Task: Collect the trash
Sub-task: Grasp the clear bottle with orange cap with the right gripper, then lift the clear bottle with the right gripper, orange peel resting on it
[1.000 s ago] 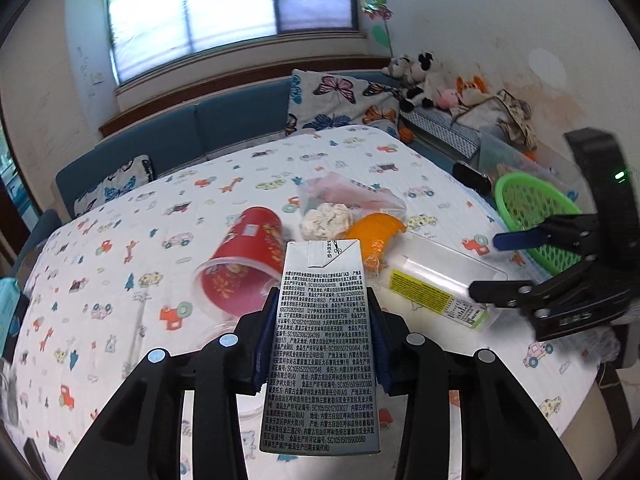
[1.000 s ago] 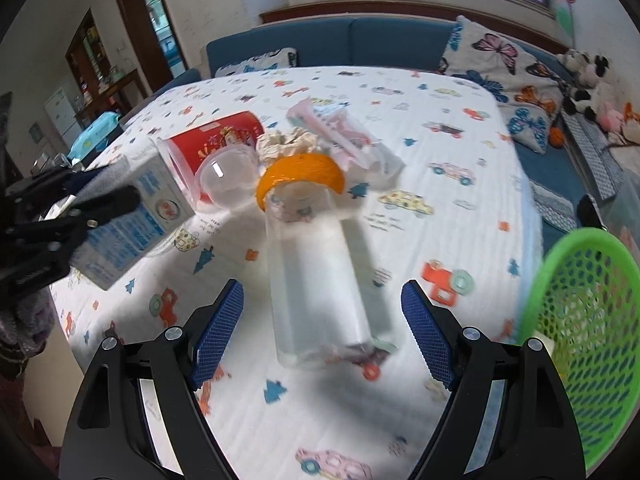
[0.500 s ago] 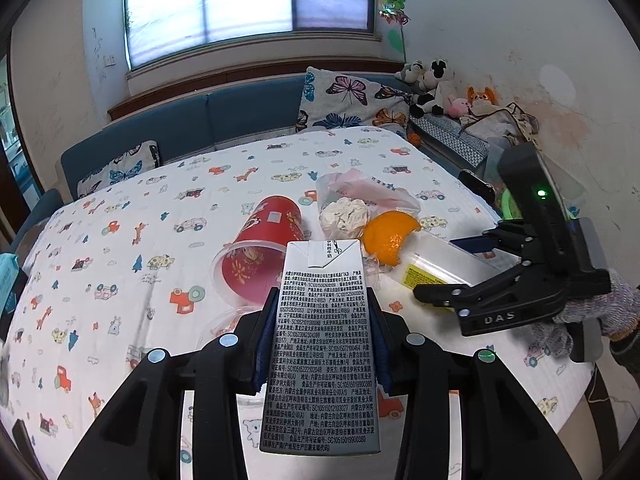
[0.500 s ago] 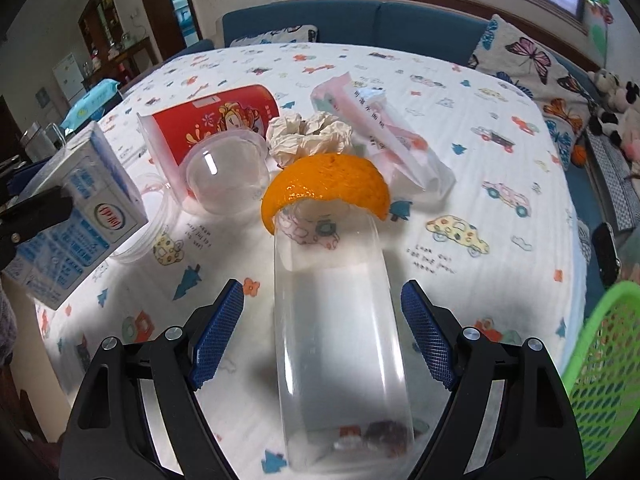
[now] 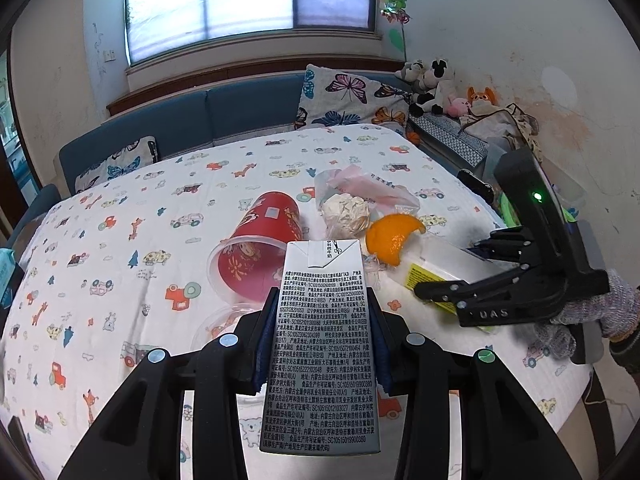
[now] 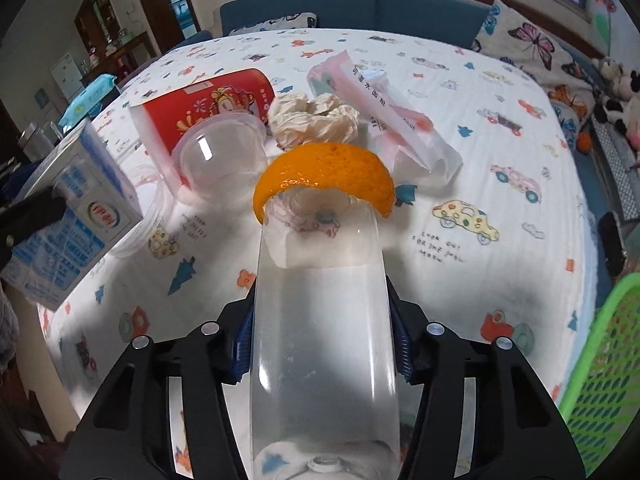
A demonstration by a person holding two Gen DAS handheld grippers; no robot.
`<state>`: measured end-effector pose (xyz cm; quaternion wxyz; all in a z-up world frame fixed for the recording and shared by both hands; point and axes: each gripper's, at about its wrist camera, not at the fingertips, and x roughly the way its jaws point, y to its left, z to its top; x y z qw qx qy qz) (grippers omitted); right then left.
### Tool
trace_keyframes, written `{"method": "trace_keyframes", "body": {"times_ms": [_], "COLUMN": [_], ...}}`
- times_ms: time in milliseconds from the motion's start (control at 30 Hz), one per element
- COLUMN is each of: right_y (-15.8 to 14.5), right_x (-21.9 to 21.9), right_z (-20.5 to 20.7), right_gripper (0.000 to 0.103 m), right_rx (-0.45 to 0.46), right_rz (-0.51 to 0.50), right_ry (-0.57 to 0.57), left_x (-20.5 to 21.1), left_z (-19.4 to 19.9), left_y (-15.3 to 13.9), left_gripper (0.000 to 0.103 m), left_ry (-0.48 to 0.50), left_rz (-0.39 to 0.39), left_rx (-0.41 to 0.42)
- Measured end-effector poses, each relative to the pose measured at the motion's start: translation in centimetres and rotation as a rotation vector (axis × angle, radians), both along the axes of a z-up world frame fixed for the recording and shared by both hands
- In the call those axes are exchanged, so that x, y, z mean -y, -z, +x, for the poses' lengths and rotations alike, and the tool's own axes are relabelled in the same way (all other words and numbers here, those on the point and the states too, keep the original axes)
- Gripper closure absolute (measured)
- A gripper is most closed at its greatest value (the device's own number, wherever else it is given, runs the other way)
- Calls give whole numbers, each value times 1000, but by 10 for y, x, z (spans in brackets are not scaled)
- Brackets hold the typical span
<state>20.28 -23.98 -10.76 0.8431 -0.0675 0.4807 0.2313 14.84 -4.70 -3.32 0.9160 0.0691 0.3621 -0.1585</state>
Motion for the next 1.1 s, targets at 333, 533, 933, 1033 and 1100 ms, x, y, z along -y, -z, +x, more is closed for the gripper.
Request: {"method": "trace_keyframes", "body": {"times_ms": [333,533,933,1033,1100], "right_y": [-9,-13,-14,-13,-13], "right_x": [14,18,11,10,9], "right_z": [-28,-37,-43,-45,-47], "right_gripper": [48,48,48,48,48], "right_rx": [-52,-76,-77,-80,-78], "right_rz": [45,75,90,89,87], "right_ry": [-9,-9,-31,-39,-39], "left_x": [13,22,31,32,34], "left_z": [-7,-13,-8,-4,-2], "left_y": [-4,0,16,17,18], "left_gripper": [64,64,64,64,64], "left_ry": [43,75,105,104,102], "left_rz": [-14,-17,-64,-88,-91], "left_rx": [4,-9,-75,-88,-87]}}
